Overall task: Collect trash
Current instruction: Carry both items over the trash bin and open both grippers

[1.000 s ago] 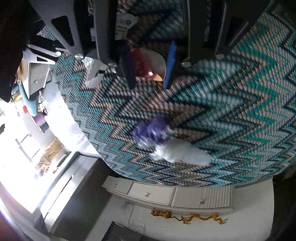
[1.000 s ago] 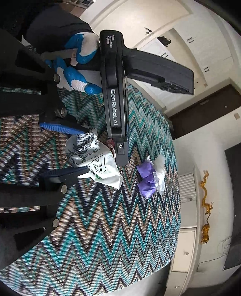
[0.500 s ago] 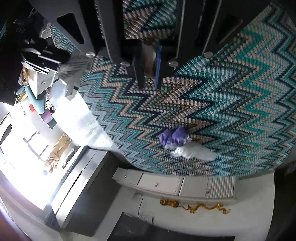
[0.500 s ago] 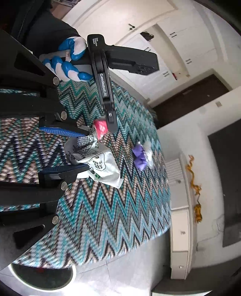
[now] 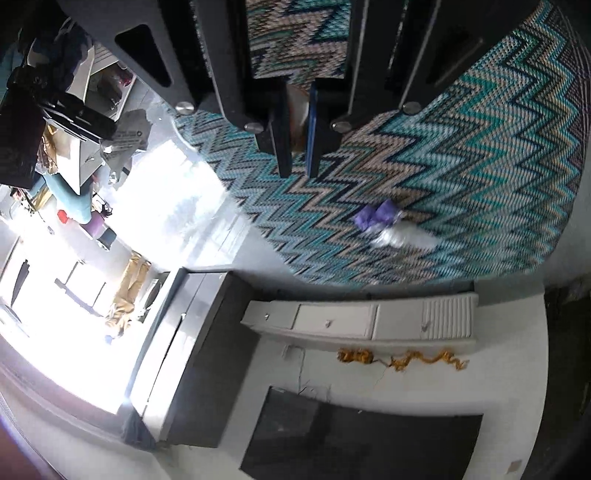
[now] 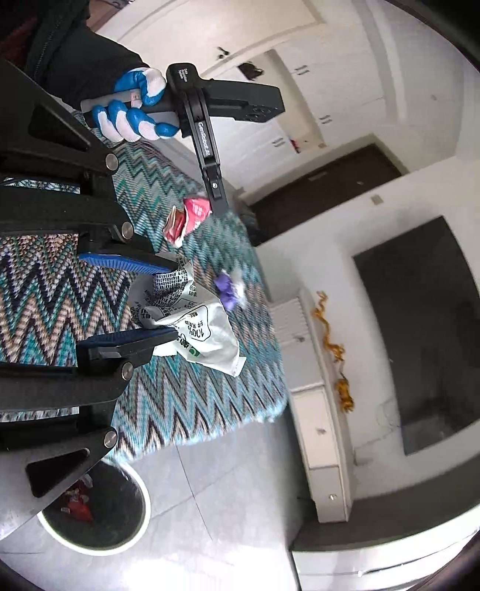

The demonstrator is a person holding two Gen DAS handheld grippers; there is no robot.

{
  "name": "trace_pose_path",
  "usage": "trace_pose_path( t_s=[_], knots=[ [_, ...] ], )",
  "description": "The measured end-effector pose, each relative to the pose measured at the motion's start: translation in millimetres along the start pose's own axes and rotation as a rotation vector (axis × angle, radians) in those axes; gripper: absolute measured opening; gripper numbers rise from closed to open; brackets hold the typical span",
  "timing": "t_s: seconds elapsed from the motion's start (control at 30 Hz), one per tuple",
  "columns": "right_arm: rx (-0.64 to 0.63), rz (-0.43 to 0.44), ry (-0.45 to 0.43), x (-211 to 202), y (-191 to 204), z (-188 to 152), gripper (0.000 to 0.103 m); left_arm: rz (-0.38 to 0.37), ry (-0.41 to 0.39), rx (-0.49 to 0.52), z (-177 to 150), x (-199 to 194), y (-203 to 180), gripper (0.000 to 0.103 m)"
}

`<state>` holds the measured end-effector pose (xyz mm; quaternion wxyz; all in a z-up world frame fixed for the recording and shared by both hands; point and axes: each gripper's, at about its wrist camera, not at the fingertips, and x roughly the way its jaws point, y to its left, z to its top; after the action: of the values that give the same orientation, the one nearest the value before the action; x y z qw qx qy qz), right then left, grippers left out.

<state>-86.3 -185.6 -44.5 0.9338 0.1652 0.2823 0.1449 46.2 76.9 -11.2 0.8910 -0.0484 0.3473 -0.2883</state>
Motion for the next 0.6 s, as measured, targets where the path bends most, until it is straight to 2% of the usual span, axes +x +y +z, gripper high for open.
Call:
trace_pose_path(
  t_s=[0.27,0.43,0.6],
  knots=[
    [0.069,-0.106,-0.123,-64,-54,0,0.028,-0.074,-0.021,0.086,28,8,-71,0.007],
    [0.171,-0.176,-0.148,-78,-104,-9,0.029,-0.143,0.019,0.149,39,43,-127,0.007],
    [0.274,-0.237,-0.141,-79,-155,-22,0.029,-0.19,0.091,0.228,39,97,-185,0.007]
  ],
)
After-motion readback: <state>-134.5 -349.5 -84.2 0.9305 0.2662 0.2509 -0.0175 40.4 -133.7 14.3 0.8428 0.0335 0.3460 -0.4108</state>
